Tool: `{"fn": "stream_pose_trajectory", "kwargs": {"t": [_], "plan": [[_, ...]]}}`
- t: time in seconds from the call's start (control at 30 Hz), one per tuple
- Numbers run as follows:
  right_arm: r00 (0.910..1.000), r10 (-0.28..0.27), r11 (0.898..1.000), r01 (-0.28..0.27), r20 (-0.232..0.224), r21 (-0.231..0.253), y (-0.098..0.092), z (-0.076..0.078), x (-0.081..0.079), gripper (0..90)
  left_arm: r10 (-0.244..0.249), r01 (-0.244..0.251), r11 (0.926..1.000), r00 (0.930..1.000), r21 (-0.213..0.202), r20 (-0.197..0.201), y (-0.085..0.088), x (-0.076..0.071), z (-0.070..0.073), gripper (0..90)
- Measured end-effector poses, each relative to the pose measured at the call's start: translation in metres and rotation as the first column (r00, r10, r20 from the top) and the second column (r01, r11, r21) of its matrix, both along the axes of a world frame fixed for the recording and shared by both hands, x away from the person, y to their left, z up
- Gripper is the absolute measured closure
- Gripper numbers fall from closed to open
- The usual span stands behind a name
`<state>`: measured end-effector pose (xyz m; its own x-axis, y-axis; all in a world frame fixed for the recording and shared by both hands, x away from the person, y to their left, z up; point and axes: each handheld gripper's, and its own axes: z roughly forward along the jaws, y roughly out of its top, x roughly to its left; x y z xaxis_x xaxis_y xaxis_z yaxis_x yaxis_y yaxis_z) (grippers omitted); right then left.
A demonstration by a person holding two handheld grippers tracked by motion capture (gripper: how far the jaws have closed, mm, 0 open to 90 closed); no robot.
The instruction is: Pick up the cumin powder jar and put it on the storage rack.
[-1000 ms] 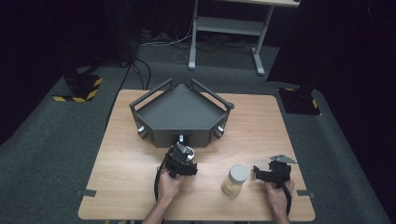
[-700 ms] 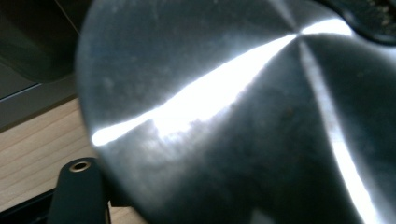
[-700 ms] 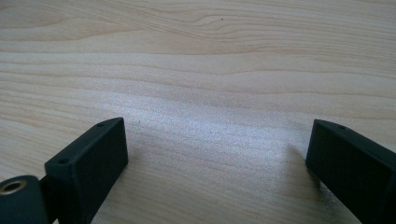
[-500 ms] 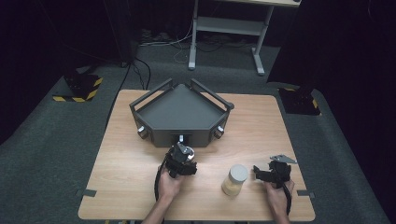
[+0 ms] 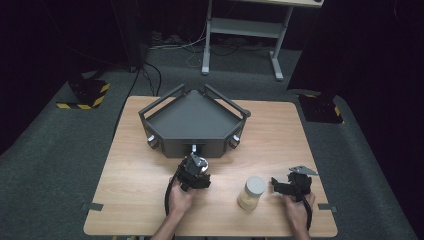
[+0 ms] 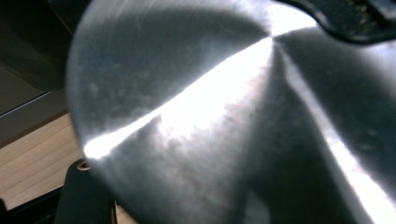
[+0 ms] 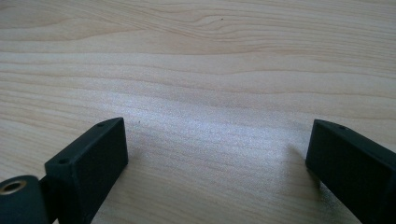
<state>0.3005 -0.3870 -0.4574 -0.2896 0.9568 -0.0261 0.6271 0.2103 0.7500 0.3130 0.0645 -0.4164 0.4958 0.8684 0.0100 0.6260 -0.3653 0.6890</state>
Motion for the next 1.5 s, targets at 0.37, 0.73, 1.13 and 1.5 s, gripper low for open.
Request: {"fn": "stream_pose_trajectory", "kwargs": {"t": [0.37, 0.73, 1.13, 1.5], "plan": [[1.0, 0.001, 1.0, -0.001, 0.001, 0.0, 0.0, 0.0, 0.0, 5.0, -0.04, 0.04, 0.9991, 0.9992, -0.012, -0.005, 0.008, -0.005, 0.012, 31.2], [1.0, 0.001, 1.0, -0.001, 0.001, 0.0, 0.0, 0.0, 0.0, 5.1, -0.101, 0.1, 0.9949, 0.9949, -0.011, -0.007, 0.02, -0.007, 0.039, 31.2], [1.0, 0.003, 1.0, -0.003, 0.001, 0.001, 0.0, 0.0, 0.0, 5.3, -0.147, 0.147, 0.9884, 0.9891, -0.038, 0.003, 0.033, -0.003, 0.07, 31.2], [1.0, 0.004, 1.0, -0.004, 0.002, 0.001, -0.001, 0.0, 0.0, 5.4, -0.161, 0.162, 0.9854, 0.9868, -0.052, 0.016, 0.052, 0.012, 0.1, 31.2]]}}
